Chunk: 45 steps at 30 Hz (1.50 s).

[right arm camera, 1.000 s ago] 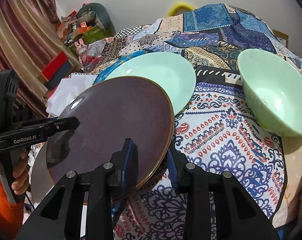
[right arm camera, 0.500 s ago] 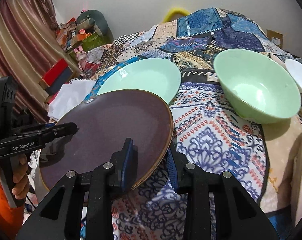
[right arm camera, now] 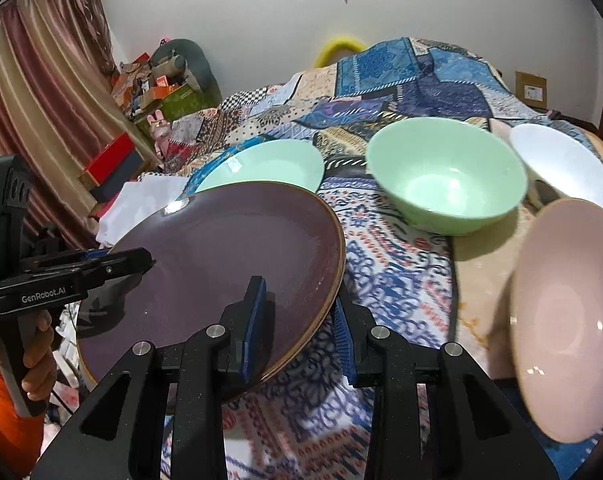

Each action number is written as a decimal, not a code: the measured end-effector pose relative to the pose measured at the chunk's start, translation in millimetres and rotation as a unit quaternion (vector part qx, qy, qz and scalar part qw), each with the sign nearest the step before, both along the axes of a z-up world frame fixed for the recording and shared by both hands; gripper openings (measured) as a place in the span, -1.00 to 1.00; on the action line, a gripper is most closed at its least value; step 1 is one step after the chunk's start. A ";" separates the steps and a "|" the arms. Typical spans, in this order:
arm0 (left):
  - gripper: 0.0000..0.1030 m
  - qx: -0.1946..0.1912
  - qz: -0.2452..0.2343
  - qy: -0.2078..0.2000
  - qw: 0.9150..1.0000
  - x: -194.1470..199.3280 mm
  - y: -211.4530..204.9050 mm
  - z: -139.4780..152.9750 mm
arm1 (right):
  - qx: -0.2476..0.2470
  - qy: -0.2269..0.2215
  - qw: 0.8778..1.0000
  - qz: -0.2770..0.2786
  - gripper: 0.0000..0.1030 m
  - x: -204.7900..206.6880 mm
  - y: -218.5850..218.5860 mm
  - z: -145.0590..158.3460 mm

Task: Organize plates and bowls

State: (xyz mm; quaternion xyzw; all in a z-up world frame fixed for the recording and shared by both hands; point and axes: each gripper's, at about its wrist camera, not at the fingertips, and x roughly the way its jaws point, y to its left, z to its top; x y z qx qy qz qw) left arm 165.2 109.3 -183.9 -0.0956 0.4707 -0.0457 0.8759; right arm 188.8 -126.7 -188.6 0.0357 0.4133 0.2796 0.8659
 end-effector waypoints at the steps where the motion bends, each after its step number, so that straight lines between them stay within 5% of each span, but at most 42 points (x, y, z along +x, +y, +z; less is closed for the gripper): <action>1: -0.25 0.000 -0.002 -0.001 1.000 -1.7 -4.2 1.8 | 0.001 -0.002 1.000 -0.002 -0.43 -1.2 -4.5 1.8; 16: -0.25 0.006 -0.020 0.006 1.000 -17.6 -53.6 1.6 | 0.001 -0.003 1.000 -0.026 -0.43 -24.0 -44.5 0.2; 45: -0.25 0.023 -0.038 0.071 0.996 -4.6 -86.9 -53.3 | -0.031 0.035 0.997 -0.056 -0.42 -29.7 -69.4 -38.4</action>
